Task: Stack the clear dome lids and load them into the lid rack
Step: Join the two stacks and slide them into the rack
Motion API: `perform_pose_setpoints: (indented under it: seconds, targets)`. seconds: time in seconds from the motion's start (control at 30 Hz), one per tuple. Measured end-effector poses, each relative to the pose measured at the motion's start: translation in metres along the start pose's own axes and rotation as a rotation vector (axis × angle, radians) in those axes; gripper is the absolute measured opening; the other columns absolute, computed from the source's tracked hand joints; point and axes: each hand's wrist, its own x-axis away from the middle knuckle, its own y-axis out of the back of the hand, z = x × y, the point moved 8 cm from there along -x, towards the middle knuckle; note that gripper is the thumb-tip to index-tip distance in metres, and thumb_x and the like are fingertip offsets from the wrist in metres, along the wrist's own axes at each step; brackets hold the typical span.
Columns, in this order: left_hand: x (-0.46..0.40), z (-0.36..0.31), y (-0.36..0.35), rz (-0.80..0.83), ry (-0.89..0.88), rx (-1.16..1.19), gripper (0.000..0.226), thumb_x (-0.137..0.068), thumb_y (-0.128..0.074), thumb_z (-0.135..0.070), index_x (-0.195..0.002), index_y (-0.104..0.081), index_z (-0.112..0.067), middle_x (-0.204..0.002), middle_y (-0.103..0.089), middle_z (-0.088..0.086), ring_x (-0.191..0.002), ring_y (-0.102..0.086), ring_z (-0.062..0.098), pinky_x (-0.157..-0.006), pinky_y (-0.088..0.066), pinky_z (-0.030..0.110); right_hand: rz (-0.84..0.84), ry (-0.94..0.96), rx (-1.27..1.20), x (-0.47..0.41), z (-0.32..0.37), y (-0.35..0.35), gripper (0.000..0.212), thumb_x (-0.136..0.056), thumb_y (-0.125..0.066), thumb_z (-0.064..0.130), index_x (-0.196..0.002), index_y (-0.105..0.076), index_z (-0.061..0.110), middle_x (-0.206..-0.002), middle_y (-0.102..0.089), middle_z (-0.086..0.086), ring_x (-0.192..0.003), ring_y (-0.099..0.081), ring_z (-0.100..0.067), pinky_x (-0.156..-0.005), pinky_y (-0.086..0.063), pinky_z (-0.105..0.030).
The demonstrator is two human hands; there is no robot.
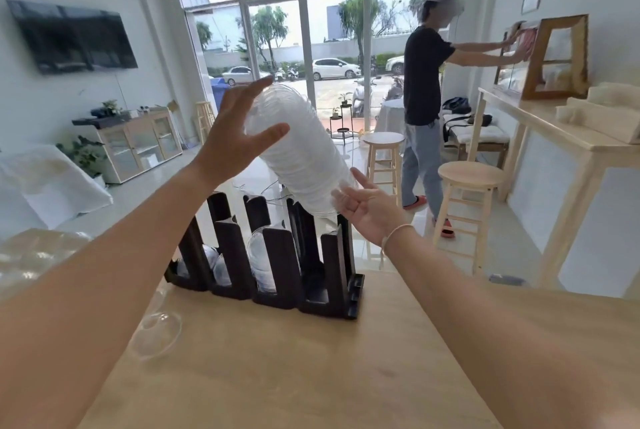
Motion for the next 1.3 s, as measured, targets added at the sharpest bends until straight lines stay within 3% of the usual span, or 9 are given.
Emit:
perform_pose_setpoints:
  seconds: [0.17,0.33,0.4,0.53,0.63,0.8,0.93,1.07,1.3]
  targets:
    - [0.008,0.031,-0.015,0.029,0.019,0.031,0.077,-0.073,-0.053,-0.058,-0.141,-0.034,-0.026,-0.133,-0.038,0.007,-0.119,-0.036,0.01,-0.099,-0.031,0.025,-0.048,-0.005,0.024,-0.017,-0.021,0.013,0.055,-0.088,-0.045,-0.009,-0.136,-0.038,0.015,-0.098,-0.061,-0.011,-0.081,-0.063,-0.023,-0.08,-0.054,-0.03]
    - [0.025,0.053,-0.026,0.001,0.063,0.071,0.073,-0.075,-0.055,-0.053,-0.14,-0.035,-0.026,-0.131,-0.04,0.006,-0.118,-0.037,0.009,-0.096,-0.029,0.009,-0.063,0.004,0.073,-0.021,-0.034,0.023,0.051,-0.087,-0.046,-0.009,-0.132,-0.042,0.015,-0.131,-0.05,-0.016,-0.085,-0.065,-0.024,-0.057,-0.055,-0.02]
    - [0.03,0.058,-0.026,-0.015,0.074,0.09,0.068,-0.079,-0.06,-0.044,-0.14,-0.036,-0.024,-0.13,-0.039,0.004,-0.118,-0.038,0.008,-0.097,-0.03,0.005,-0.07,0.002,0.103,-0.023,-0.038,0.024,0.053,-0.087,-0.045,-0.01,-0.134,-0.041,0.014,-0.133,-0.049,-0.017,-0.086,-0.065,-0.024,-0.058,-0.056,-0.021]
    - [0.04,0.061,-0.034,0.036,0.071,0.075,0.072,-0.075,-0.059,-0.051,-0.139,-0.035,-0.028,-0.128,-0.037,-0.001,-0.116,-0.036,0.006,-0.096,-0.043,0.034,-0.083,-0.037,0.132,-0.025,-0.051,0.035,0.055,-0.087,-0.046,-0.008,-0.135,-0.042,0.019,-0.114,-0.061,-0.012,-0.085,-0.066,-0.022,-0.07,-0.056,-0.025]
    - [0.044,0.06,-0.036,0.021,0.068,0.091,0.071,-0.073,-0.054,-0.056,-0.137,-0.033,-0.035,-0.127,-0.033,-0.008,-0.117,-0.035,0.004,-0.097,-0.044,0.037,-0.09,-0.038,0.133,-0.026,-0.053,0.04,0.054,-0.087,-0.046,-0.006,-0.133,-0.044,0.021,-0.105,-0.064,-0.007,-0.084,-0.068,-0.02,-0.075,-0.053,-0.026]
    - [0.044,0.059,-0.039,0.024,0.077,0.101,0.07,-0.073,-0.053,-0.057,-0.137,-0.033,-0.037,-0.129,-0.032,-0.009,-0.117,-0.036,0.005,-0.096,-0.044,0.036,-0.092,-0.032,0.06,-0.023,-0.059,0.043,0.047,-0.09,-0.043,-0.003,-0.131,-0.047,0.02,-0.096,-0.064,-0.005,-0.062,-0.069,-0.011,-0.053,-0.056,-0.021]
    - [0.041,0.051,-0.048,0.063,0.043,0.09,0.073,-0.073,-0.054,-0.056,-0.138,-0.034,-0.031,-0.131,-0.031,-0.008,-0.12,-0.034,0.005,-0.098,-0.043,0.039,-0.113,-0.037,0.036,-0.02,-0.067,0.053,0.042,-0.091,-0.043,-0.002,-0.128,-0.047,0.018,-0.088,-0.065,-0.004,-0.06,-0.065,-0.009,-0.055,-0.054,-0.019]
    - [0.039,0.042,-0.065,0.137,-0.02,0.065,0.073,-0.073,-0.056,-0.055,-0.138,-0.036,-0.03,-0.13,-0.032,-0.007,-0.115,-0.032,-0.001,-0.096,-0.042,0.036,-0.189,-0.074,0.02,-0.017,-0.081,0.072,0.042,-0.088,-0.049,-0.003,-0.125,-0.041,0.014,-0.079,-0.061,-0.005,-0.065,-0.057,-0.012,-0.058,-0.05,-0.021]
    - [0.043,0.049,-0.1,0.266,0.021,0.038,0.072,-0.072,-0.058,-0.056,-0.138,-0.036,-0.034,-0.139,-0.036,0.003,-0.118,-0.032,0.002,-0.095,-0.023,0.006,-0.27,-0.137,-0.025,-0.014,-0.107,0.098,0.037,-0.087,-0.046,-0.005,-0.119,-0.041,0.014,-0.08,-0.058,-0.005,-0.07,-0.053,-0.015,-0.071,-0.045,-0.026]
